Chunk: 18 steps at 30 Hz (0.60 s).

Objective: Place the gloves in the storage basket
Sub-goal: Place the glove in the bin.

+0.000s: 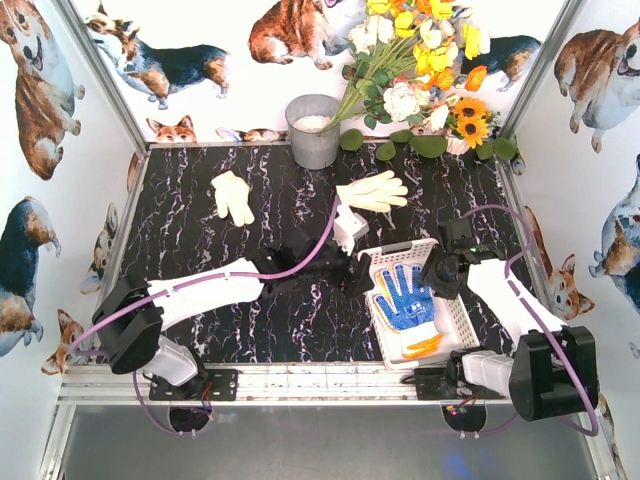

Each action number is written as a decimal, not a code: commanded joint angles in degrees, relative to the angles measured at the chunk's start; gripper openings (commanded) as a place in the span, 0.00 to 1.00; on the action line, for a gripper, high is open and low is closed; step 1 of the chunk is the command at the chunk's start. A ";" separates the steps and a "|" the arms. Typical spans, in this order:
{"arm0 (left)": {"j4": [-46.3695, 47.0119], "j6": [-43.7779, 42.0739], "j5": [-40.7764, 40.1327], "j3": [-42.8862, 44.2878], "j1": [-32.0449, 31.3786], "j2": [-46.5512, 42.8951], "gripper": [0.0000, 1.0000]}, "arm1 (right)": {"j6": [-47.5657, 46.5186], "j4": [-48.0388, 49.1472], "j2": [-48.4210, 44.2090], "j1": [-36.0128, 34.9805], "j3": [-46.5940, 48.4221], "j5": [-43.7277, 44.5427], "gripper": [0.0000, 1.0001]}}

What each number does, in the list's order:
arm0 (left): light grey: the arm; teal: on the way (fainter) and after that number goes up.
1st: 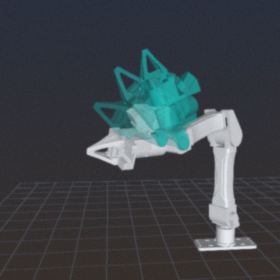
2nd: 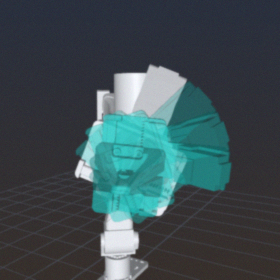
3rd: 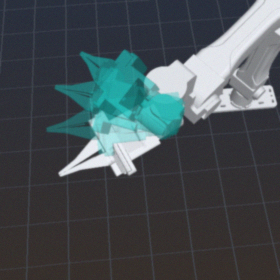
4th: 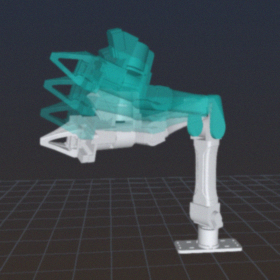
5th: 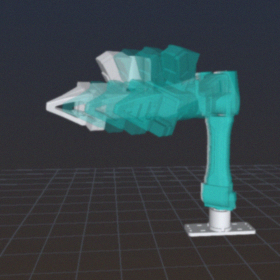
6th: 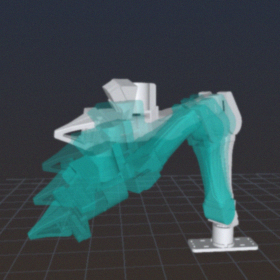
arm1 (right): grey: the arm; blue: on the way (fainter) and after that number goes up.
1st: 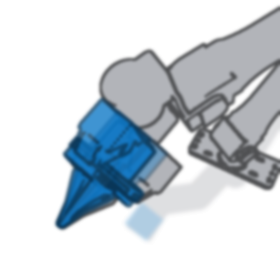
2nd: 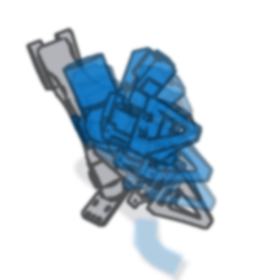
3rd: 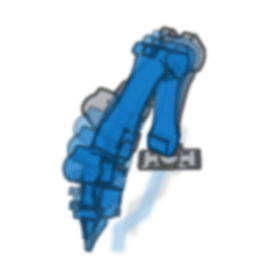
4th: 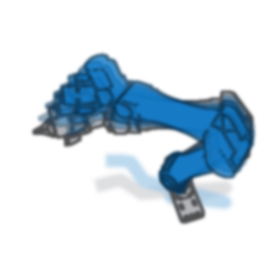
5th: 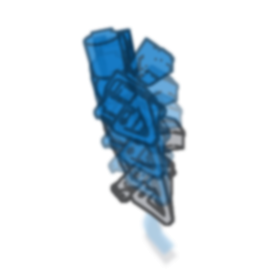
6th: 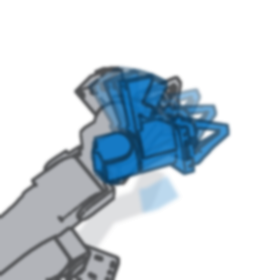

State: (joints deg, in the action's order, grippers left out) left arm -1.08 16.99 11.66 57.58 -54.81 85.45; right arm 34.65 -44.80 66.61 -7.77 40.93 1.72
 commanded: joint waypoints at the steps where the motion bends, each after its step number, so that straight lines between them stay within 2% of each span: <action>1: 1.31 0.86 -0.76 -0.82 0.69 -1.67 0.81 | 2.52 6.73 0.17 1.59 -1.36 -3.22 0.48; 11: 1.57 1.01 -1.16 -0.89 1.02 -2.24 0.81 | 4.31 14.22 1.04 2.76 -4.77 -6.65 0.48; 18: 1.35 1.41 -1.31 -1.25 1.14 -2.61 0.81 | 4.09 18.38 0.16 2.76 -6.02 -5.72 0.47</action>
State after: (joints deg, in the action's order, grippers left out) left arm -1.06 17.85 10.81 56.93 -54.11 84.51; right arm 38.33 -32.32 67.55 -5.45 35.48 -4.69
